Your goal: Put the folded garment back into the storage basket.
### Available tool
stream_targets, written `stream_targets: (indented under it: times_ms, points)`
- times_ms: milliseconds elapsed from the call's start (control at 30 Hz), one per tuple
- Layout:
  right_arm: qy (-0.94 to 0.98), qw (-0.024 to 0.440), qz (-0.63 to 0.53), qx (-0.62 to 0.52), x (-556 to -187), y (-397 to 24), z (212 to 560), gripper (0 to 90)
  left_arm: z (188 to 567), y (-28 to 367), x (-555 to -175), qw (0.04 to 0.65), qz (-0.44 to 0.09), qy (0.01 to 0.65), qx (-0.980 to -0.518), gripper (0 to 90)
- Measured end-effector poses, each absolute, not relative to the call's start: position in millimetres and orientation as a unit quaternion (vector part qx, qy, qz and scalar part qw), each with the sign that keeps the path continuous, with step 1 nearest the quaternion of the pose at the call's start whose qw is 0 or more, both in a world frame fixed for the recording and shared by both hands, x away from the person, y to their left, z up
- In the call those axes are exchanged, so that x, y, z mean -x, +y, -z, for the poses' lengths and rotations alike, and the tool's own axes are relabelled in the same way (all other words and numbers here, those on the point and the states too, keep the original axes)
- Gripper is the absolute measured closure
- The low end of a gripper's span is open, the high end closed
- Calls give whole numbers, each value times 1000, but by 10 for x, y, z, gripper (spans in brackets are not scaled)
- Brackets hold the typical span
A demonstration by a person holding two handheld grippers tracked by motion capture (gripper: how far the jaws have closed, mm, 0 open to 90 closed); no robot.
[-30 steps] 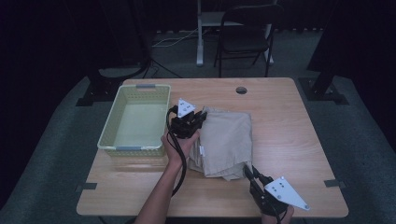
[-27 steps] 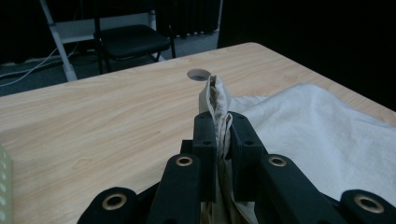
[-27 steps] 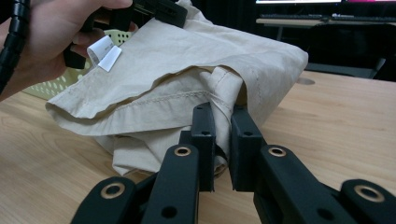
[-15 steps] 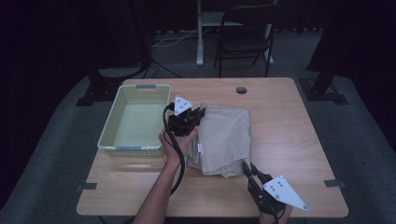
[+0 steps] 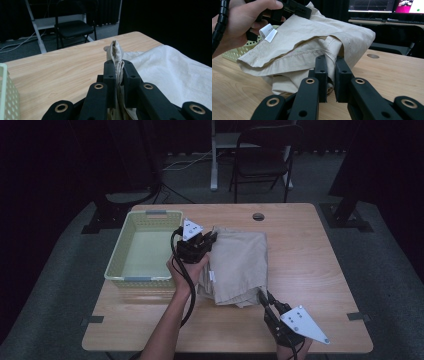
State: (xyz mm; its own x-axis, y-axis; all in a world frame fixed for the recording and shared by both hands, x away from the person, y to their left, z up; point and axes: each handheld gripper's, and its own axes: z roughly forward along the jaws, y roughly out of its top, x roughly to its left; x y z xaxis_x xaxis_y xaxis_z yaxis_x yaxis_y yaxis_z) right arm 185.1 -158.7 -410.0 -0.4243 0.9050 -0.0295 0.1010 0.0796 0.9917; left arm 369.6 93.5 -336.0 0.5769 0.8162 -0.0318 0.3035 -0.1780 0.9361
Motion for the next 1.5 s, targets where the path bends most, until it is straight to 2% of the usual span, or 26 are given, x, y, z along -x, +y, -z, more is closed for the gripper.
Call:
stream_targets:
  times_ms: [700,1500]
  points:
    - [631,375,-562,-381,-1892,-1527,3911,830,3216,1003,-3719,519,-255,389,-717,841]
    - [639,376,-568,-358,-1973,-1325,3766,830,3047,1260,-3735,526,-266,400,-702,843]
